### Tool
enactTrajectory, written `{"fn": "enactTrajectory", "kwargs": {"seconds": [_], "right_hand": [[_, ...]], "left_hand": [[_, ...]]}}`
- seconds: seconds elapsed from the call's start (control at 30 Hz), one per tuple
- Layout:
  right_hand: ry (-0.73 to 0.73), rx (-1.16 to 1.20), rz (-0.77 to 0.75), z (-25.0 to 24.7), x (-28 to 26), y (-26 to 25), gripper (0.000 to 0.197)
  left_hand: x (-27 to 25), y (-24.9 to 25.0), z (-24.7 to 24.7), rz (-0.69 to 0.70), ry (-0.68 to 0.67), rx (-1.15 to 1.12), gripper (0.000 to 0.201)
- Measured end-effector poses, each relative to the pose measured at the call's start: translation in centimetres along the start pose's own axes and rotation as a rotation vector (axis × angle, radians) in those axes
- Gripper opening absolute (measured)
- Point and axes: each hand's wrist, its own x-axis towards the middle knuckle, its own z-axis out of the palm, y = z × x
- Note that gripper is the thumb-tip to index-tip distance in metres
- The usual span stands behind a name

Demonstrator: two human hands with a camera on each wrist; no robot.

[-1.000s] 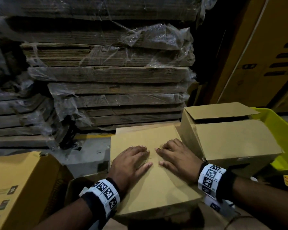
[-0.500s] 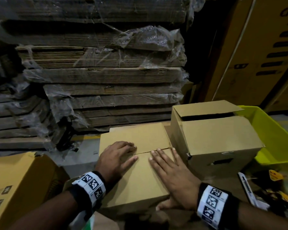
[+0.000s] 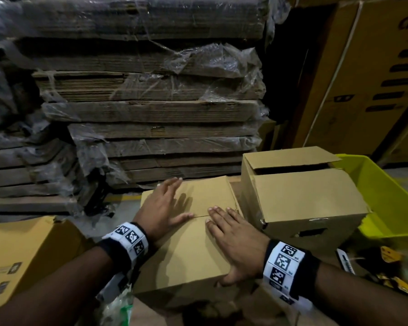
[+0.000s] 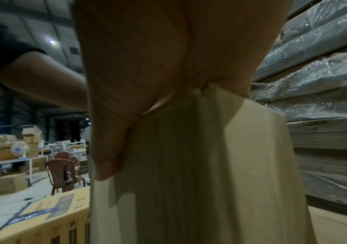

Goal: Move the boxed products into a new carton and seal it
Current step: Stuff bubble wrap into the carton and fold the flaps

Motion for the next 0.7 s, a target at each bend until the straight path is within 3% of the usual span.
{"fn": "enactTrajectory", "kwargs": {"seconds": [0.13,0.23,0.4,0.5,0.6,0.7], "right_hand": [[-0.035,-0.012,0.008,-0.3,0.0,-0.3,0.127],[-0.053,-0.007,0.028,-0.4,0.0,-0.5,0.127],[-0.070,-0.027,0.071,-0.6,0.2,-0.7,0.131],[-0.073,-0.032,0.071,-1.0,0.4,-0.3,0.133],[-0.064,-0.059,0.073,-2.0,0.5,0.0,0.121],[0.006,-0.140,0.119,-3.2,0.5,0.7,0.094]], "left_hand": [[1.5,-2.1,-0.1,-0.263,-0.239,0.091,0.136],[2.1,-3.3,0.0,-0.379,-0.371,0.060,0.130],[1.5,-3.9,-0.2,-0.364,-0.275,0.051,0.138],[-0.5,-3.2,-1.1,-0.405,-0.254,0.079,0.127],[-2.9,-3.2,-1.9,-0.477,-0.285,0.162,0.127],[-5.6,-2.9,-2.2,-0.480,-0.320,0.167,0.138]]}}
